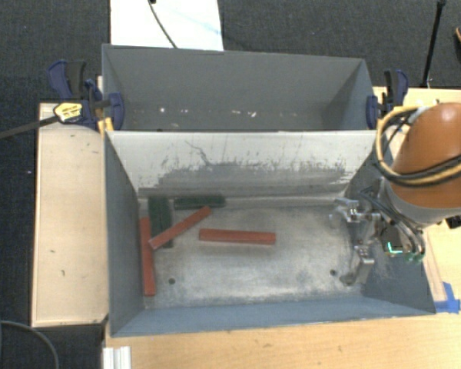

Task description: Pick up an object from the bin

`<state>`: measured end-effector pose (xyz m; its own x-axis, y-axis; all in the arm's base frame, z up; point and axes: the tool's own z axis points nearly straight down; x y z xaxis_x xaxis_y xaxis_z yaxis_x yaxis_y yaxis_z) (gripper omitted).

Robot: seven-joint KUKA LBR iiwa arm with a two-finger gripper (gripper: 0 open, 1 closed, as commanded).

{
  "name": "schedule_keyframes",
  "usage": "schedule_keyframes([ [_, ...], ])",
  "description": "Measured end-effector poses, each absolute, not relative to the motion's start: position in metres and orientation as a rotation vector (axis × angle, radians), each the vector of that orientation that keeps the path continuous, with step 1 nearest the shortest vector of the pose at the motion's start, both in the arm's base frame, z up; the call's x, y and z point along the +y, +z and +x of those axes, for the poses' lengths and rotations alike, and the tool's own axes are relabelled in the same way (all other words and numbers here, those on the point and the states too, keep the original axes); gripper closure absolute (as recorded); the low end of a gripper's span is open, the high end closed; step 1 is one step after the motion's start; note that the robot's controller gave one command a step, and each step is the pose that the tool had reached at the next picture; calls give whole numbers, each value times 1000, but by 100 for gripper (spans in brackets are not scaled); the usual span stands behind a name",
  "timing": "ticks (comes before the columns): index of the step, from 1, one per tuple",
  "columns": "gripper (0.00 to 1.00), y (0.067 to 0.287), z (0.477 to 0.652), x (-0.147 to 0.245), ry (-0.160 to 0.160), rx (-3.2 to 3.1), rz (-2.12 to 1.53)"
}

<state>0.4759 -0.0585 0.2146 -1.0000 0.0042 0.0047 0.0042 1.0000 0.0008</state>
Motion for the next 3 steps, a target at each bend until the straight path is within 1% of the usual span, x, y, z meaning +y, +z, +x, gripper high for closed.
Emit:
schedule_keyframes([
  [1,0,139,516,9,-6,-3135,164],
  [2,0,68,543,27,-2,-3135,-81],
  [3,100,71,544,26,0,-3140,-76],
])
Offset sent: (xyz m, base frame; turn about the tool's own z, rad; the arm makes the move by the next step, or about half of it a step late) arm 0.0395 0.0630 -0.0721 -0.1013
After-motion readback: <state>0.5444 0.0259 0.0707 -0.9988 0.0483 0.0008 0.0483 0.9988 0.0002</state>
